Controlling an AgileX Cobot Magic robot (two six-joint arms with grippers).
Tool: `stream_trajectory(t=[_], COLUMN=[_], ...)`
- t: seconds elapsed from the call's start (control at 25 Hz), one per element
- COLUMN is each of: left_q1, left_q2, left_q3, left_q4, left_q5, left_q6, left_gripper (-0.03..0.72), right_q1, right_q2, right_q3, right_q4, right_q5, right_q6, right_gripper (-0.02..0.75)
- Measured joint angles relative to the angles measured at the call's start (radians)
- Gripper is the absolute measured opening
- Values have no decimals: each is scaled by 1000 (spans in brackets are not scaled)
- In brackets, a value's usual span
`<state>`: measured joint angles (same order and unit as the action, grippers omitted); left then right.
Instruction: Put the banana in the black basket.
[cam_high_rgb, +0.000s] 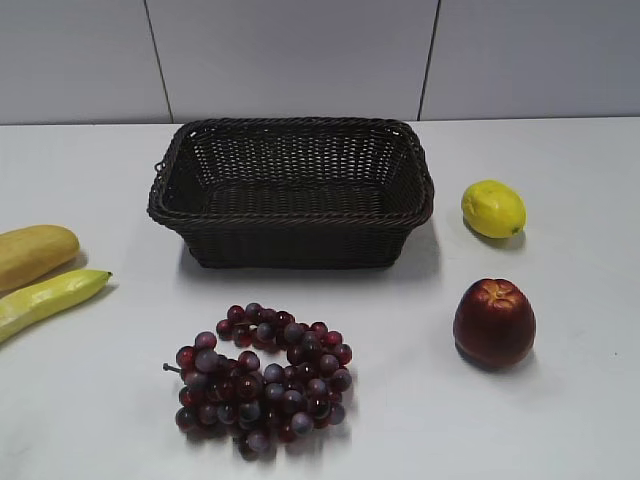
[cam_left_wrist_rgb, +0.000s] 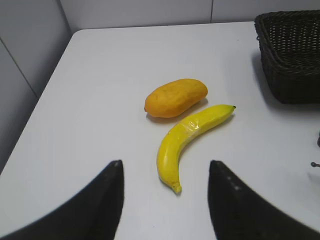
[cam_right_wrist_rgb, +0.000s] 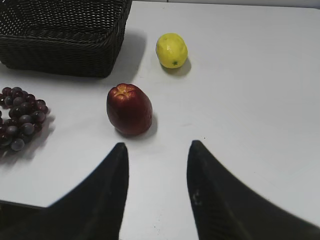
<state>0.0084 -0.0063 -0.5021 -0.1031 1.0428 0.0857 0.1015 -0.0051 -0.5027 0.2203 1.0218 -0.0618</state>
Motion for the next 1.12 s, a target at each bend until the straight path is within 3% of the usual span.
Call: stream_trajectory(t=[0.76, 1.12], left_q1=[0, 0], left_q2=[32, 379], left_q3=[-43, -170], left_q4=[0, 1], left_q5=[0, 41], left_q6=[0, 69], left_gripper=[525, 652], right_q1=[0, 0], right_q2=[0, 0], right_q3=[0, 0], right_q4=[0, 0], right_q5=[0, 0], right_q6=[0, 0], right_gripper=[299, 299])
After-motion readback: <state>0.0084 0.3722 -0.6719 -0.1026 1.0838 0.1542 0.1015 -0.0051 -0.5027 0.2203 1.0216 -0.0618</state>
